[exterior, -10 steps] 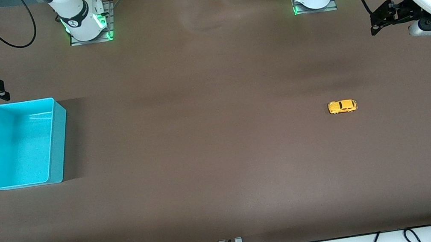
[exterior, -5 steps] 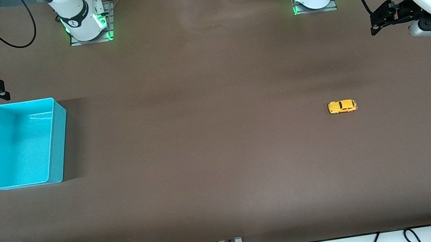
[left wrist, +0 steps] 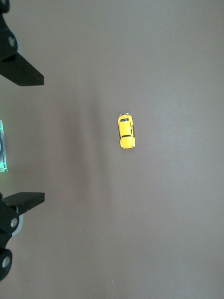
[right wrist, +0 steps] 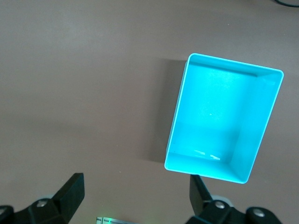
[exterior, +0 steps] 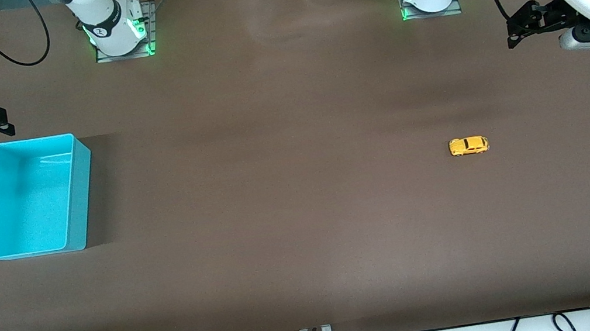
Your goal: Wind up and store yellow beetle car
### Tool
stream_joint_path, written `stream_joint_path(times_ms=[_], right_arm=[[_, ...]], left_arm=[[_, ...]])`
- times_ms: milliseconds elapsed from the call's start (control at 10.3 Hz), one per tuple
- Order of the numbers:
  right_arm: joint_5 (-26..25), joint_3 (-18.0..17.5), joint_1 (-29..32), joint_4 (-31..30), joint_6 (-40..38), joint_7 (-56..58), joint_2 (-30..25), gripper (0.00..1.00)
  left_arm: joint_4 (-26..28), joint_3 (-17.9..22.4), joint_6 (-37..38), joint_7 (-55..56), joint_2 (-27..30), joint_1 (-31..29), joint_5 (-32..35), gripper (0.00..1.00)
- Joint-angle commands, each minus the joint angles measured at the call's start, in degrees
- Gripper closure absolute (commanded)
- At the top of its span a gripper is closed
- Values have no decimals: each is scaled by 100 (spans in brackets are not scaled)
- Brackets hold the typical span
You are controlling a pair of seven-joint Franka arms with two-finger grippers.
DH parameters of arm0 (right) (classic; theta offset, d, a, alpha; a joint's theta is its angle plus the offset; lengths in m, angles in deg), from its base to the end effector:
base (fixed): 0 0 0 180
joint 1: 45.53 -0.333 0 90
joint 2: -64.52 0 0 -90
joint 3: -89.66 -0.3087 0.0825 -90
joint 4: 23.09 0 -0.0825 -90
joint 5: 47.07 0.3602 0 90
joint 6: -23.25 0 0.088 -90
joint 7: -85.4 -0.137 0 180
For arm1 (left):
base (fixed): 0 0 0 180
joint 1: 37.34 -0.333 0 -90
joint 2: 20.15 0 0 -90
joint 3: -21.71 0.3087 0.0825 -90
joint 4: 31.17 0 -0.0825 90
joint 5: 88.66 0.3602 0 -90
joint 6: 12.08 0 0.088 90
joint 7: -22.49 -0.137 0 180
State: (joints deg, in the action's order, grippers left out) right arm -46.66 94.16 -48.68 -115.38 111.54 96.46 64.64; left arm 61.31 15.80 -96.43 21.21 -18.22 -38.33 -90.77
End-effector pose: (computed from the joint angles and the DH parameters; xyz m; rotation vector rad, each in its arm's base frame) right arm 0.5243 -0.0113 0.5658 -3.1137 -0.2644 0.1106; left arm 0.5034 -0.0495 0.5776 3.1024 -0.1702 -0.1701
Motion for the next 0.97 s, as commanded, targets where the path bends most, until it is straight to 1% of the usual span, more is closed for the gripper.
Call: stream_joint_path(times_ms=[0, 780, 877], right_arm=[[21, -20, -28, 71, -128, -69, -21, 0], [21, -20, -36, 80, -119, -60, -3, 0], [21, -20, -36, 80, -119, -60, -3, 0]], left_arm=[[-142, -15, 130, 14, -52, -6, 106, 0], [-142, -6, 130, 5, -52, -41, 106, 0], [-142, -6, 113, 5, -69, -119, 88, 0]])
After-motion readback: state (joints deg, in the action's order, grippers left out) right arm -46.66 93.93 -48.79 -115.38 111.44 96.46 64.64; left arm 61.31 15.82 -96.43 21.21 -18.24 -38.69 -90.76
